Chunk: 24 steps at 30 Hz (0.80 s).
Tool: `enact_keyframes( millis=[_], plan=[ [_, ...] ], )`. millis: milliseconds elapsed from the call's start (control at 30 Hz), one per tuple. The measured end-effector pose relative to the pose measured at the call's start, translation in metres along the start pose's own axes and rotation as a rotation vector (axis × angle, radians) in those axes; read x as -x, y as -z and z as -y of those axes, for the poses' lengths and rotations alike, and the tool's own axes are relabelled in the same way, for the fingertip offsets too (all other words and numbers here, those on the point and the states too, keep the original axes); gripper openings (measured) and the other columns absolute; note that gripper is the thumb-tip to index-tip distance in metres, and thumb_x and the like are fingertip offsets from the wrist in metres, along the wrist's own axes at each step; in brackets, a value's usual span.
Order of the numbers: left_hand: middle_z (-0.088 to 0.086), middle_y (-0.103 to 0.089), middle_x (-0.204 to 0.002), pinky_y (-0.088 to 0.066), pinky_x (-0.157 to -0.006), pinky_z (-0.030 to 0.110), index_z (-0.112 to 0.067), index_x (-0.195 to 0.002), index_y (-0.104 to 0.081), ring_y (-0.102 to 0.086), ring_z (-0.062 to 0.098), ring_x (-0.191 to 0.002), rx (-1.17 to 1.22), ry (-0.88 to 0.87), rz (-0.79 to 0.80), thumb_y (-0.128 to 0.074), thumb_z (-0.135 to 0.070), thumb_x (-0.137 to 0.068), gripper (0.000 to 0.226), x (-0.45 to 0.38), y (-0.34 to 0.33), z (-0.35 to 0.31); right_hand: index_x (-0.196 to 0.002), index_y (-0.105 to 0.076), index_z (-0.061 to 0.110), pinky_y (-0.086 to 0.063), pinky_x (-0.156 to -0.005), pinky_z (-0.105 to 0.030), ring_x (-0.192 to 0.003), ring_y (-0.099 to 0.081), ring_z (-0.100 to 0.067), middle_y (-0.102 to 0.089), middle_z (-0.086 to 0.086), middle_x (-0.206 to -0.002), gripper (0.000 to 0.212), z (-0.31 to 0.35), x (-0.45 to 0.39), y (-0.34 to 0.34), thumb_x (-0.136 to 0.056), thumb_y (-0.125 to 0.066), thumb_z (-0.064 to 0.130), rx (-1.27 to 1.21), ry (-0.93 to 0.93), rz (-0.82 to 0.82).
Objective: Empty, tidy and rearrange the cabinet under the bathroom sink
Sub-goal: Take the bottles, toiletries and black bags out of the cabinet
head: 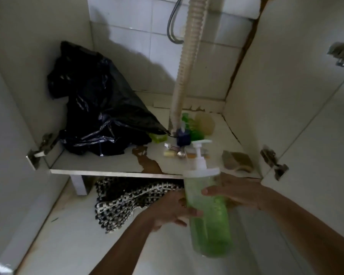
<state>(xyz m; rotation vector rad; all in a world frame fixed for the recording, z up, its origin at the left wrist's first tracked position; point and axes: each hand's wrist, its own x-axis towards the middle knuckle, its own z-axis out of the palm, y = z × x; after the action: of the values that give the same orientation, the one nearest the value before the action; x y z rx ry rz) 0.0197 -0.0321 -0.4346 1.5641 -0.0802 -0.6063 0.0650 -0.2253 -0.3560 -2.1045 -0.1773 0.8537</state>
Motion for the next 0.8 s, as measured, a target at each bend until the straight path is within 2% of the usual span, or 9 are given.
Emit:
enact_keyframes(
  millis=[67, 167, 233, 367, 467, 533, 600, 700, 800],
  plan=[
    [0.001, -0.068, -0.117, -0.054, -0.092, 0.04, -0.028, -0.113, -0.058, -0.066, 0.022, -0.105, -0.095, 0.096, 0.021, -0.071, -0.019, -0.083, 0.034, -0.003, 0.001, 0.013, -0.107, -0.057, 0.038, -0.057, -0.079, -0.02, -0.086, -0.066, 0.007, -0.069, 0.016, -0.098, 0.045, -0.02, -0.009, -0.005, -0.072, -0.081, 0.023, 0.048, 0.078, 0.104],
    [0.008, -0.059, -0.13, -0.052, -0.095, 0.04, -0.017, -0.13, -0.05, -0.064, 0.022, -0.108, -0.236, 0.234, 0.042, -0.069, -0.021, -0.085, 0.05, -0.014, -0.003, 0.027, -0.101, -0.054, 0.035, -0.05, -0.062, -0.009, -0.079, -0.063, 0.014, -0.067, 0.014, -0.095, 0.051, -0.052, -0.025, -0.01, -0.073, -0.077, -0.001, 0.005, 0.193, 0.204],
    [0.01, -0.054, -0.137, -0.05, -0.099, 0.042, -0.014, -0.138, -0.043, -0.062, 0.023, -0.113, -0.286, 0.319, 0.009, -0.07, -0.024, -0.085, 0.06, -0.024, -0.013, 0.03, -0.108, -0.058, 0.029, -0.051, -0.071, -0.012, -0.09, -0.066, 0.006, -0.07, 0.006, -0.101, 0.055, -0.074, -0.035, -0.007, -0.072, -0.074, -0.009, -0.027, 0.235, 0.265],
    [0.007, -0.05, -0.14, -0.047, -0.101, 0.044, -0.012, -0.138, -0.042, -0.057, 0.022, -0.119, -0.43, 0.474, 0.019, -0.071, -0.033, -0.084, 0.065, -0.048, -0.026, 0.032, -0.12, -0.059, 0.021, -0.051, -0.094, -0.032, -0.109, -0.064, -0.015, -0.07, -0.001, -0.113, 0.065, -0.11, -0.057, -0.003, -0.065, -0.078, -0.008, -0.048, 0.297, 0.296],
    [0.003, -0.049, -0.142, -0.048, -0.099, 0.042, -0.014, -0.14, -0.04, -0.056, 0.02, -0.12, -0.508, 0.511, 0.024, -0.069, -0.039, -0.084, 0.067, -0.06, -0.031, 0.043, -0.115, -0.062, 0.018, -0.051, -0.091, -0.028, -0.106, -0.065, -0.009, -0.072, 0.001, -0.109, 0.063, -0.128, -0.069, -0.001, -0.063, -0.076, -0.014, -0.07, 0.293, 0.32],
    [0.003, -0.049, -0.142, -0.048, -0.098, 0.042, -0.015, -0.142, -0.038, -0.056, 0.019, -0.12, -0.492, 0.517, -0.004, -0.069, -0.039, -0.084, 0.07, -0.065, -0.037, 0.05, -0.116, -0.062, 0.012, -0.048, -0.095, -0.029, -0.112, -0.064, -0.016, -0.071, -0.004, -0.113, 0.06, -0.136, -0.072, -0.001, -0.065, -0.073, -0.019, -0.063, 0.335, 0.359],
    [0.004, -0.049, -0.142, -0.048, -0.099, 0.043, -0.016, -0.143, -0.036, -0.055, 0.02, -0.12, -0.507, 0.508, 0.0, -0.068, -0.04, -0.084, 0.071, -0.073, -0.043, 0.052, -0.122, -0.058, 0.009, -0.045, -0.103, -0.041, -0.118, -0.06, -0.025, -0.066, -0.01, -0.121, 0.066, -0.148, -0.077, 0.0, -0.063, -0.078, -0.013, -0.048, 0.351, 0.337],
    [0.004, -0.051, -0.14, -0.048, -0.099, 0.043, -0.019, -0.143, -0.038, -0.055, 0.021, -0.119, -0.558, 0.485, 0.051, -0.067, -0.04, -0.085, 0.068, -0.09, -0.053, 0.053, -0.125, -0.055, 0.022, -0.045, -0.103, -0.049, -0.117, -0.059, -0.021, -0.066, -0.001, -0.121, 0.079, -0.169, -0.077, 0.008, -0.055, -0.088, 0.009, 0.03, 0.33, 0.24],
    [0.002, -0.049, -0.142, -0.05, -0.097, 0.041, -0.022, -0.143, -0.038, -0.055, 0.022, -0.121, -0.544, 0.413, 0.06, -0.065, -0.037, -0.088, 0.063, -0.105, -0.063, 0.059, -0.126, -0.053, 0.021, -0.049, -0.099, -0.045, -0.117, -0.059, -0.022, -0.065, -0.003, -0.122, 0.08, -0.18, -0.072, 0.019, -0.056, -0.086, 0.003, 0.068, 0.288, 0.173]
  ],
)
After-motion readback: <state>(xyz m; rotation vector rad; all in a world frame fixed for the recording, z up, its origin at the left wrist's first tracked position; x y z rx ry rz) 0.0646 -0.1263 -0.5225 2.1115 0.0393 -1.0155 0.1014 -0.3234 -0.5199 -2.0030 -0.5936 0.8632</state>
